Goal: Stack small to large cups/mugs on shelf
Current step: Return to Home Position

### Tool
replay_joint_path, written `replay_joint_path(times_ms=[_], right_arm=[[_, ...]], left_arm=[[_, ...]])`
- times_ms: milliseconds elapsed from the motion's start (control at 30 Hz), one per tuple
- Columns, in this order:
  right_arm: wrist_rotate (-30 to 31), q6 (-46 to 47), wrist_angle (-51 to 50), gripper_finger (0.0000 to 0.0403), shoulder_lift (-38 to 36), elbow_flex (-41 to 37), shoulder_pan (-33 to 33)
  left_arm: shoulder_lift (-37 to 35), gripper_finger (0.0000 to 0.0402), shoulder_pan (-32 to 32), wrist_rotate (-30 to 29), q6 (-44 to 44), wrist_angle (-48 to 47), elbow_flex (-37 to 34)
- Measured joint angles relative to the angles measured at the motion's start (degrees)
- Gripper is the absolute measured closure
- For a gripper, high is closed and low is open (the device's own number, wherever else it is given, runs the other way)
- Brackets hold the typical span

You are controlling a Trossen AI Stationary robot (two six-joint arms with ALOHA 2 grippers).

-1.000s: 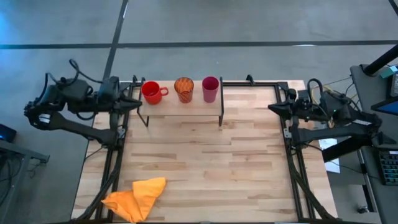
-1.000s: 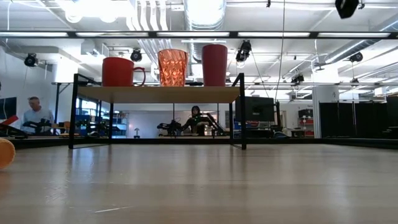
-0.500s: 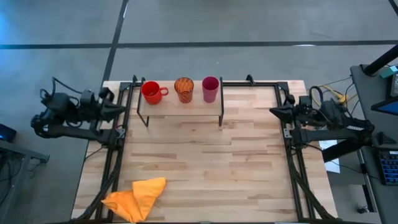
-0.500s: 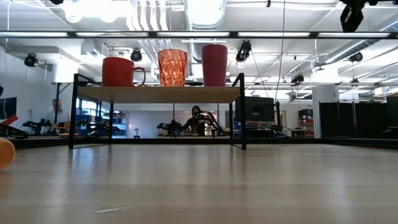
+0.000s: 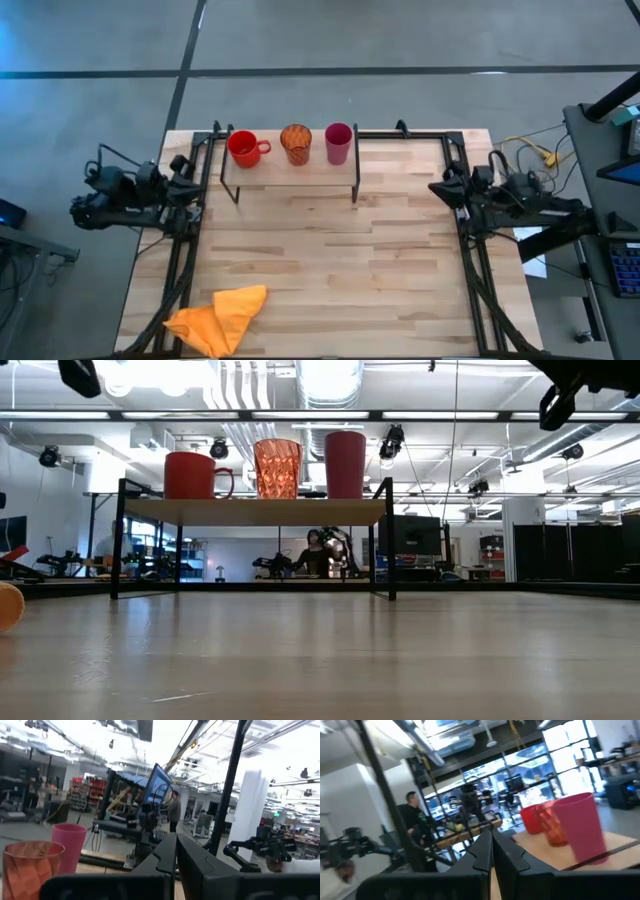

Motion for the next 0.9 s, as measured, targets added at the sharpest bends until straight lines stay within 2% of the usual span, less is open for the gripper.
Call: replay_joint_path(times_ms=[133,200,333,667,900], right_arm=[[-1.56,0.1,5.89,0.0394,-1.65,-3.51,0.01],[-1.54,0.0,8.7,0.0394,-2.53,-5.09,0.0],[-1.52,-1.04,11.14,0.0394,-3.64,-7.73,0.01],[-1.49,0.62,11.5,0.0394,-3.62,-10.53,0.01],[-3.13,0.52,11.42,0.0394,-3.62,-11.16,0.01]], left_arm=[[-0.6,0.0401,0.01,-0.05,0.45,0.49,-1.32],[-0.05,0.0401,0.01,0.77,0.56,3.75,-1.65],[0.78,0.0401,0.01,1.12,0.73,5.73,-4.38],[-0.67,0.0401,0.01,2.08,1.8,27.03,-17.09],[-0.73,0.0402,0.01,2.13,-3.44,35.21,-25.44]])
